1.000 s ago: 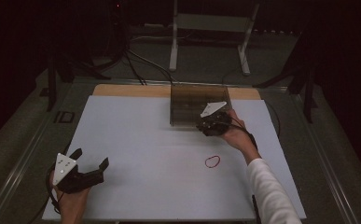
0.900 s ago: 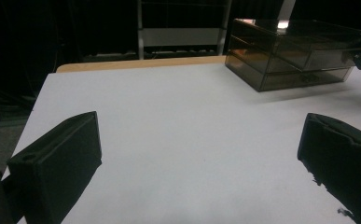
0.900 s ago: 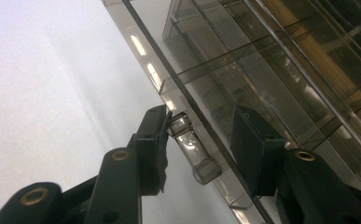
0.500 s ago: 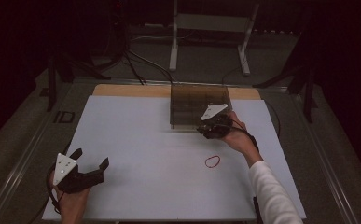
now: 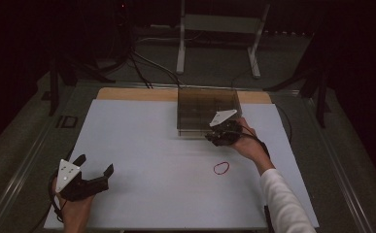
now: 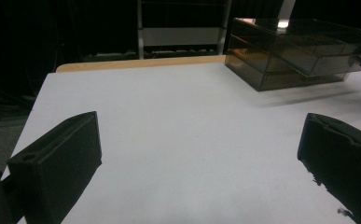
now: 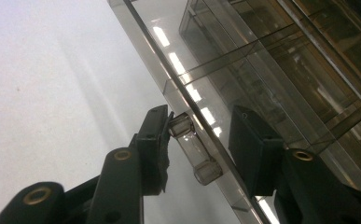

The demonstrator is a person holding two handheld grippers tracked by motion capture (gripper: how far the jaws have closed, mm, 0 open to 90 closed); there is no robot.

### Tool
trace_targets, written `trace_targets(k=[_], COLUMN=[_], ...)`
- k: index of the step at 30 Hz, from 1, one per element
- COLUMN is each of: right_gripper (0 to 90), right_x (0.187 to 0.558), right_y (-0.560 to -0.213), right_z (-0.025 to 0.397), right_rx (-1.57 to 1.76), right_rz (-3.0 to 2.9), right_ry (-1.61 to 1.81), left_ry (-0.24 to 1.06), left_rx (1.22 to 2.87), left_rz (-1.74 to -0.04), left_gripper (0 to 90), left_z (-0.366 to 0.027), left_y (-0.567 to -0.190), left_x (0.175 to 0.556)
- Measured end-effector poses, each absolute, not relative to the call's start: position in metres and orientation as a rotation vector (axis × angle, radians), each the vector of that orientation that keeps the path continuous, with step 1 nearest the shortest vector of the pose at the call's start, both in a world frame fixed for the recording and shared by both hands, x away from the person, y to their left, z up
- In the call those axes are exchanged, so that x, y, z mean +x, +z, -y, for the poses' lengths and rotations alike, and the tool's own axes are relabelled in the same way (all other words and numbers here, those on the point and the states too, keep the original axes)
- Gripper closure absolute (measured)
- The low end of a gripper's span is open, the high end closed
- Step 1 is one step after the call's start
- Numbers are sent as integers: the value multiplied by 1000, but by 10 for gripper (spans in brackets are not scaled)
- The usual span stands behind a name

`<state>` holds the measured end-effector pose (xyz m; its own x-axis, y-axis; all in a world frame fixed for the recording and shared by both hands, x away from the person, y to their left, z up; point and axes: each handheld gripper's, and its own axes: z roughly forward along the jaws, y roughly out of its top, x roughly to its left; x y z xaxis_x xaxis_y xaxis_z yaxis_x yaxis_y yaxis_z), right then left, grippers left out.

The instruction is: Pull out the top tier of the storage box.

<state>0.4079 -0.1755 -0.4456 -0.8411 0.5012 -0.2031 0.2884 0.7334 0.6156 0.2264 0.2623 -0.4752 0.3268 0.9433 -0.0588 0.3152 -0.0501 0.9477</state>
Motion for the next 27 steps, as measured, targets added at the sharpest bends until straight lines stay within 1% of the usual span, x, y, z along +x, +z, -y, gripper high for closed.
trace_targets(k=[13,17,21,27], right_gripper=[584,531,518,434], right_x=[408,408,408,408], right_y=[-446,-447,-448,-445], right_z=[176,178,181,185], right_rx=[622,639,657,707], right_rz=[-2586,-2569,-2568,-2521], right_ry=[867,885,916,972], left_ry=[778,778,776,778], left_rx=[1579,1582,1582,1582], left_rz=[-1176,-1176,-1177,-1175], left_gripper=[11,11,11,11], left_z=[-262,-262,-262,-262], left_y=[-475,-475,-476,-475], left_x=[227,227,227,227])
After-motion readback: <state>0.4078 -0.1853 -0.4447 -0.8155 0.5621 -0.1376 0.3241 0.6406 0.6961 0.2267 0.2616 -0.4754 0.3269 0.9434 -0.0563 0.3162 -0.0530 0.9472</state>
